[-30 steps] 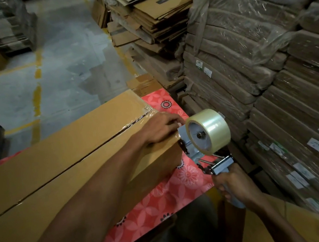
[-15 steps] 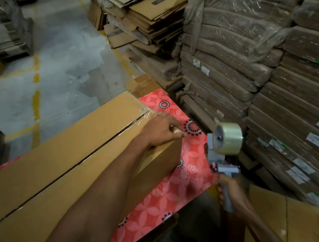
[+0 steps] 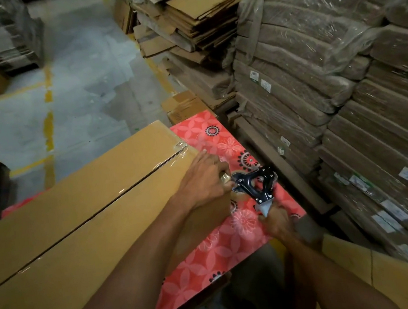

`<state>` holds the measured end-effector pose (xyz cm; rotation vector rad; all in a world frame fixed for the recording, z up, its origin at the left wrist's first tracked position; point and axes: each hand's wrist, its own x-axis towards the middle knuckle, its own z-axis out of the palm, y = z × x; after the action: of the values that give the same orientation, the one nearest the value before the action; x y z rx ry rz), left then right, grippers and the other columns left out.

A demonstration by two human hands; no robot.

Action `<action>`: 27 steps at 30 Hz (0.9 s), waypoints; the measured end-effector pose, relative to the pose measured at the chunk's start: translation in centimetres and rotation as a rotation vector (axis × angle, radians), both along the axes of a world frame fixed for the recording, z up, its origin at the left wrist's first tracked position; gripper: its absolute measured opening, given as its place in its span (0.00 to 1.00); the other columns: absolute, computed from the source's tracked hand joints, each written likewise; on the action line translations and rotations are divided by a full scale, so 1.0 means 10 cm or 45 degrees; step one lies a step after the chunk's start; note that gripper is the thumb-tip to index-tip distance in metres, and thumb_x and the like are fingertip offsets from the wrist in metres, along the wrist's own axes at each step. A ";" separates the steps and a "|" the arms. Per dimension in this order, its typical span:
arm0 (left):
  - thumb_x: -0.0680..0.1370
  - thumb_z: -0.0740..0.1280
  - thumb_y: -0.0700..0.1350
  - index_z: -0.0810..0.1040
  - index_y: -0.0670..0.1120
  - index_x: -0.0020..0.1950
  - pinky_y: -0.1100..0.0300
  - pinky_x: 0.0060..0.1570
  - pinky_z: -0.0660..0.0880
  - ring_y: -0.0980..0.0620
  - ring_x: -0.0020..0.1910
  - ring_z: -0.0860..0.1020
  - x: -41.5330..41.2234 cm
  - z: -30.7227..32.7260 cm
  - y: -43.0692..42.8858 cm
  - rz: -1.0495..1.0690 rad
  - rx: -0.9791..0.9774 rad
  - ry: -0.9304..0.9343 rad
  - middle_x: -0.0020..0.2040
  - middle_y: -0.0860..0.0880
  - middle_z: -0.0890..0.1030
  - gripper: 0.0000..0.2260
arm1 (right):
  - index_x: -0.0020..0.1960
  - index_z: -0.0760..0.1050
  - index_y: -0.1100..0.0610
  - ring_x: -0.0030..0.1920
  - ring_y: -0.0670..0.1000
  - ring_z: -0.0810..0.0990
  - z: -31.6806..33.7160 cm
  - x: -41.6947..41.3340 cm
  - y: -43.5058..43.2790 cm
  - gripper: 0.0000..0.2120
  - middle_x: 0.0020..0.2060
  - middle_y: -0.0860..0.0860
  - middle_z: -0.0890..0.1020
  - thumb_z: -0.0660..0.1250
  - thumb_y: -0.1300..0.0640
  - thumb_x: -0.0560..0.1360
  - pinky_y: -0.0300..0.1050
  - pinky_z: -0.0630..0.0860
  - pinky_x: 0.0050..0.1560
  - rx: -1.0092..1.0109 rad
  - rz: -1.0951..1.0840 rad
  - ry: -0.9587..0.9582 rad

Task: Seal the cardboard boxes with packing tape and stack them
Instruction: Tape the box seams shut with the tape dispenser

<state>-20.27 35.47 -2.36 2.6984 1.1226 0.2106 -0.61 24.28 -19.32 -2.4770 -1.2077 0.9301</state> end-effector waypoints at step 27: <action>0.86 0.44 0.50 0.46 0.48 0.84 0.47 0.79 0.45 0.54 0.82 0.46 -0.90 -0.01 1.34 0.501 0.068 0.250 0.83 0.53 0.47 0.25 | 0.81 0.47 0.64 0.82 0.53 0.50 1.76 -1.42 2.00 0.29 0.82 0.58 0.51 0.50 0.54 0.84 0.52 0.58 0.79 0.528 1.146 -0.291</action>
<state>-29.29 48.90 -2.49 2.5591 1.7258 0.0345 -14.78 44.31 -1.70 -1.7052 -2.3839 0.4556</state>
